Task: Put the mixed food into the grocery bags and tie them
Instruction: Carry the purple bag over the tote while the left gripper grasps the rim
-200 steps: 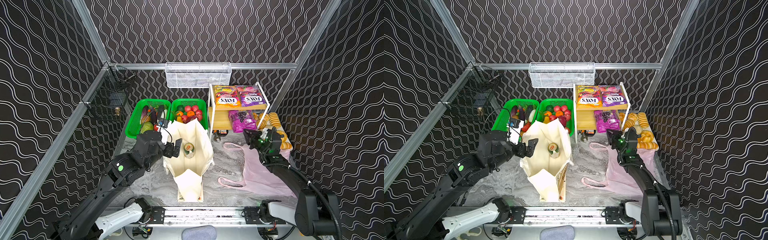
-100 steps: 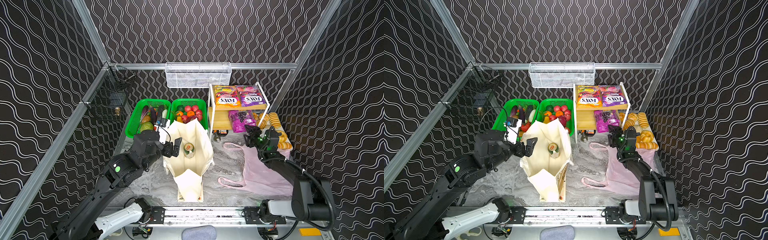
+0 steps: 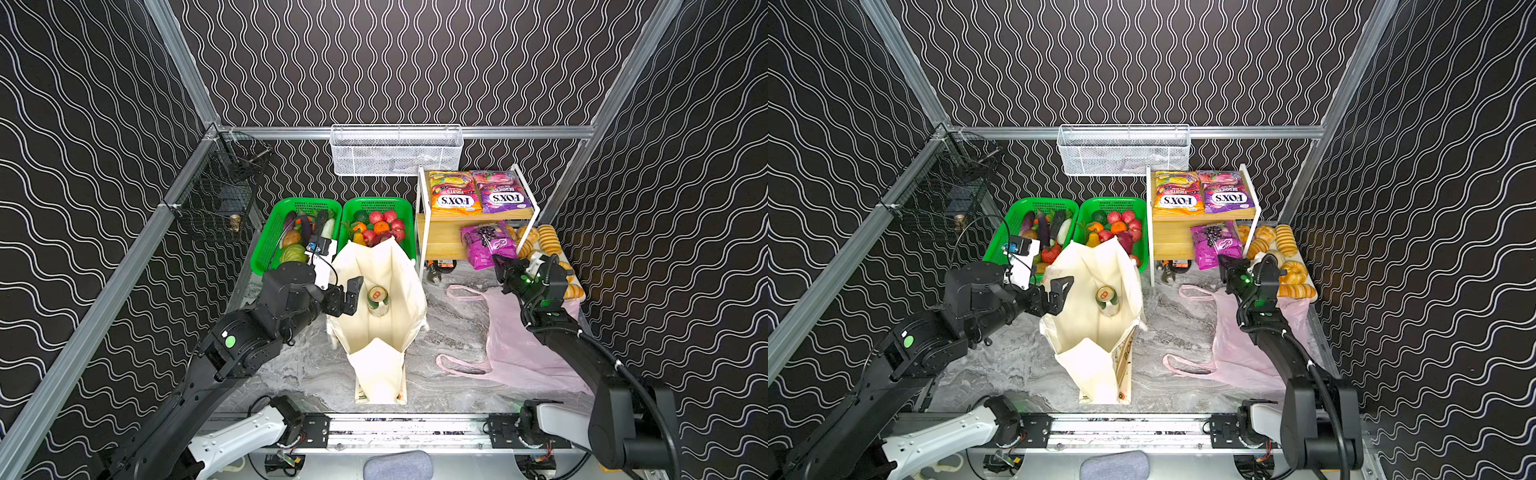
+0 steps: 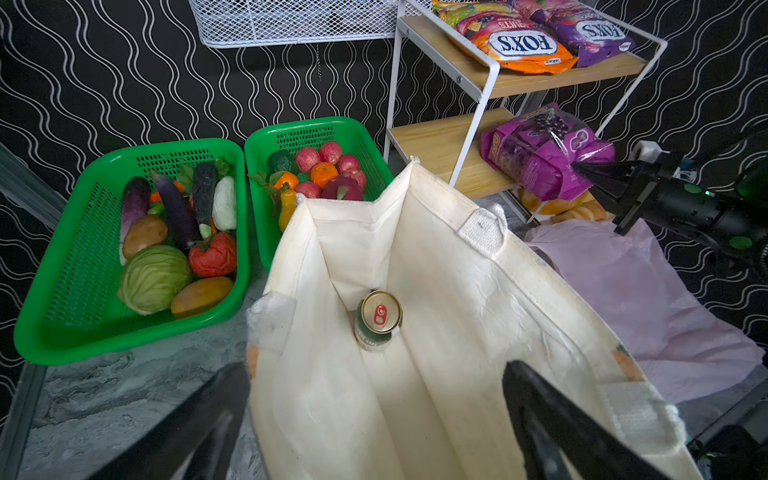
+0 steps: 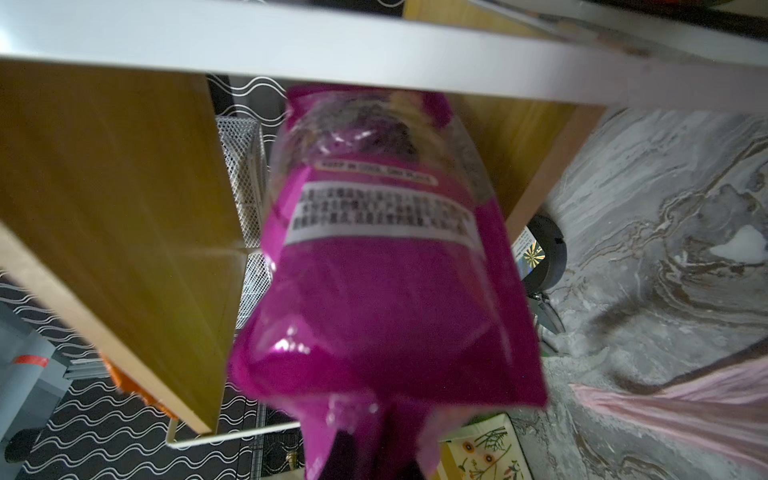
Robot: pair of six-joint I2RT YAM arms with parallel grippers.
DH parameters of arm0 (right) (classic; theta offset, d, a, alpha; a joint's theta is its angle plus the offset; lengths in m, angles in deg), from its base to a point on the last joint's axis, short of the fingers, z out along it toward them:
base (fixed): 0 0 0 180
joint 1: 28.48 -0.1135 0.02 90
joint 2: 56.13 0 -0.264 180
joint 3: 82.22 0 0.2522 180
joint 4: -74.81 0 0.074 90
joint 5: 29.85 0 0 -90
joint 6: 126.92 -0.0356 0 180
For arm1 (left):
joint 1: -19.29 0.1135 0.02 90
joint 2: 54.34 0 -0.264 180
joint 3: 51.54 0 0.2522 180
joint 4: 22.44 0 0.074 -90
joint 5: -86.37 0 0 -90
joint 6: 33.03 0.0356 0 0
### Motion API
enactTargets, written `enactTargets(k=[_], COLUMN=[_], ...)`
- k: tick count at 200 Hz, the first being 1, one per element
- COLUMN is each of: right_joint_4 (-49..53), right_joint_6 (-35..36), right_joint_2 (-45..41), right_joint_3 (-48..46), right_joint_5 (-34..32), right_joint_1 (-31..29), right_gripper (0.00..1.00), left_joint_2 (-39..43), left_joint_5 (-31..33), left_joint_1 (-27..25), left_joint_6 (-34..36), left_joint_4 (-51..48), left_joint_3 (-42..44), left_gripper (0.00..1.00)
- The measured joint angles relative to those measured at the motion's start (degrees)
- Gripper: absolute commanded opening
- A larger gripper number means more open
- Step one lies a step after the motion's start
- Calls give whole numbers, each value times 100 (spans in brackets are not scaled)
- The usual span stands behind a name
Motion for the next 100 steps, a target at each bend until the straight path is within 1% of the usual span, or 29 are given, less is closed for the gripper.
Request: enactTargets(k=[21,43,70,100], right_joint_4=[365,645,739,761], right_joint_6=[369,621,623,669], right_joint_2=[-553,-1394,-2168,-2605], right_joint_3=[2,-201,-466,-387], right_joint_5=[175,284,520,1036], right_joint_1=[0,0,-7,-11], right_gripper=[0,0,0,0], left_joint_2=[-52,-146,-461,-946], left_joint_5=[-310,-741,-1290,-1917], left_joint_1=[0,0,0,0], left_joint_6=[-131,-396,-905,-1276], left_joint_4=[177,590,1169,1585], left_joint_3=[17,149,234,96], left_gripper=[99,99,99,99])
